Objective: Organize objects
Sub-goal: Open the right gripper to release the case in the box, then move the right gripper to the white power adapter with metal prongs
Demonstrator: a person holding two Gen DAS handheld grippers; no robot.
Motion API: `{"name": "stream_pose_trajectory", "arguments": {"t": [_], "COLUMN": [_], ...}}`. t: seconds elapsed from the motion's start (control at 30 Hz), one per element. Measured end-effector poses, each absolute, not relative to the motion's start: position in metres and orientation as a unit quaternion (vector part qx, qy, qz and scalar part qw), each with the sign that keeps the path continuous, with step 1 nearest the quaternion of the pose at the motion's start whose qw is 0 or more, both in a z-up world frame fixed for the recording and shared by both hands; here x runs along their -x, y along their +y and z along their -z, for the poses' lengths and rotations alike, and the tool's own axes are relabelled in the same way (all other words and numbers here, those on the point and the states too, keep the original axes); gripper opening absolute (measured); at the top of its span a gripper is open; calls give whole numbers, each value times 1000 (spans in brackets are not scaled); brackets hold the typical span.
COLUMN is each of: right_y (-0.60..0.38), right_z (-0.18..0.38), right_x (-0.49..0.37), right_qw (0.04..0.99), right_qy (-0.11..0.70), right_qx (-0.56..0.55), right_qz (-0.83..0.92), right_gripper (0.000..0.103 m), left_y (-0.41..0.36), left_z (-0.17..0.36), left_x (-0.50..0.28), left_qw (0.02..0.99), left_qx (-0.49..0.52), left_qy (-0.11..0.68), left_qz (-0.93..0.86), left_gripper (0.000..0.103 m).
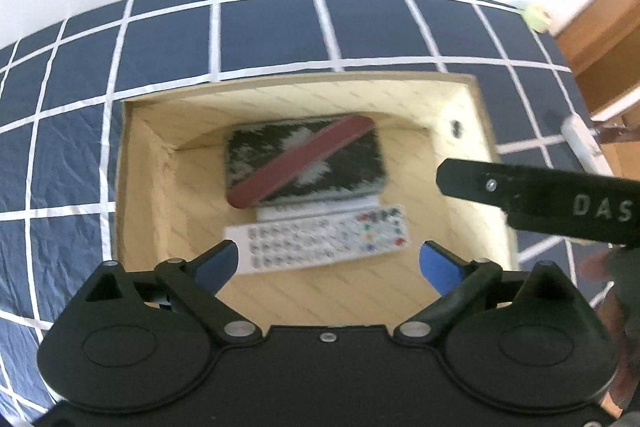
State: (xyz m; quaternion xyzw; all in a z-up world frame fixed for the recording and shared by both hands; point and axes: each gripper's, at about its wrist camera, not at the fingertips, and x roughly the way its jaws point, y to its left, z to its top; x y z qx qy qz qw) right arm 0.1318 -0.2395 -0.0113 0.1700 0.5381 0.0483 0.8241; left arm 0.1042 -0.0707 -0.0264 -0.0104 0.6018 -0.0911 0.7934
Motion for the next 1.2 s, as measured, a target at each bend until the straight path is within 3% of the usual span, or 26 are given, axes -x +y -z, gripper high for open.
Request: {"name": "stream_pose_trajectory", "arguments": {"t": [0.17, 0.53, 1.2], "right_y": [-268, -362, -548], "right_z": [-4, -24, -3], "right_x": [-94, -32, -27], "right_qw": [833, 842, 820], "right_qy": [521, 492, 488], "right_qx": [-184, -217, -267], "right_qz": [-25, 40, 135], "right_gripper": [103, 103, 103], "left_y": [-107, -200, -370], "left_z": [15, 4, 23], "left_x": [-81, -47, -98], "left_qw": [797, 797, 787], "left_qx": [-17, -60, -119], "left_qy": [593, 579, 570], "left_qz": [112, 162, 206], "left_gripper": [101, 103, 103]}}
